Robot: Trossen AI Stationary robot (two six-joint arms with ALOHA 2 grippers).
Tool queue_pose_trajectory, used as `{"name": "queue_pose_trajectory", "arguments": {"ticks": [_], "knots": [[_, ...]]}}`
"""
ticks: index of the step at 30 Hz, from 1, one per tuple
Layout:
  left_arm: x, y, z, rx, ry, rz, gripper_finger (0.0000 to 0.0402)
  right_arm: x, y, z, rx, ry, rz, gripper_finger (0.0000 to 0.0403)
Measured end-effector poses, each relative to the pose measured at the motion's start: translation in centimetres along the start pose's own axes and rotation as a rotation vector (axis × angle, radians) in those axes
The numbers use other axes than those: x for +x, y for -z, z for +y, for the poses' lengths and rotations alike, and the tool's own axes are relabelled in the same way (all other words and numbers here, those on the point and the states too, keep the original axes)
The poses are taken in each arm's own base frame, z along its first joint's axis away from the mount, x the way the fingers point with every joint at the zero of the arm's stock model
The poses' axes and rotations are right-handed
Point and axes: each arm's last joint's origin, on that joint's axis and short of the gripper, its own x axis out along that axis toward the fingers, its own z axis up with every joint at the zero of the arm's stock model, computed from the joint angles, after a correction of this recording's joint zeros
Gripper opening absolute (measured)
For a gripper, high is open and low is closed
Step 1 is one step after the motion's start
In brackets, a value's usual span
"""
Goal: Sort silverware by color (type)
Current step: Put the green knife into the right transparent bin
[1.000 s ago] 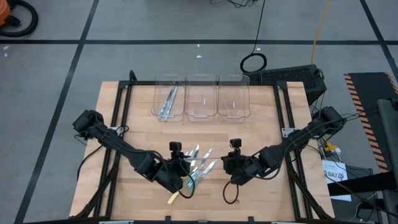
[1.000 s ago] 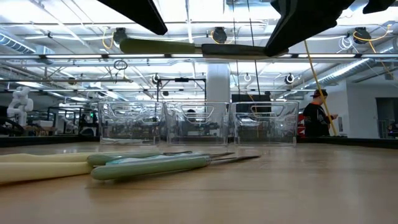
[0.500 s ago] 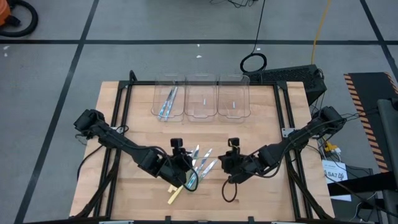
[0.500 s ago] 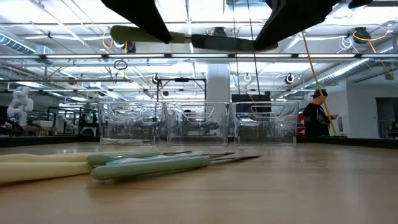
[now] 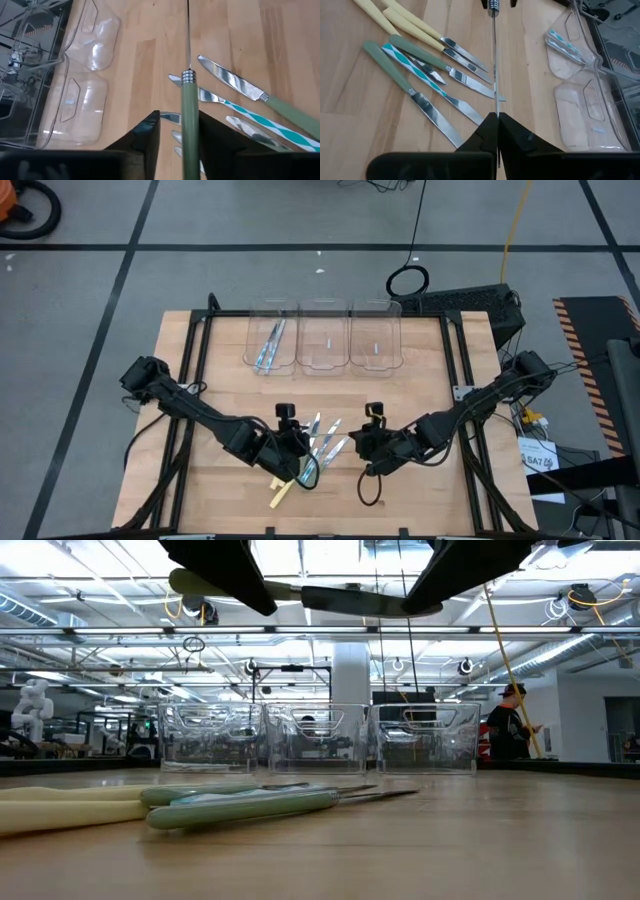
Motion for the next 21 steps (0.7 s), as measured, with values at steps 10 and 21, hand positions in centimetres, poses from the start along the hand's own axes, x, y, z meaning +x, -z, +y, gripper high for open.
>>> {"name": "queue_pose_trajectory", "arguments": {"ticks": [10, 21], "knots": [[0.4, 0.18, -0.3, 0.043, -0.006, 0.015, 0.0033, 0.11, -0.01, -0.2, -0.008, 0.004, 0.002, 0.0002], [-0.02, -0.11, -0.49, 0.052, 0.002, 0.002, 0.0034, -0.34, -0.01, 0.16, -0.018, 0.002, -0.009, 0.0017]]}}
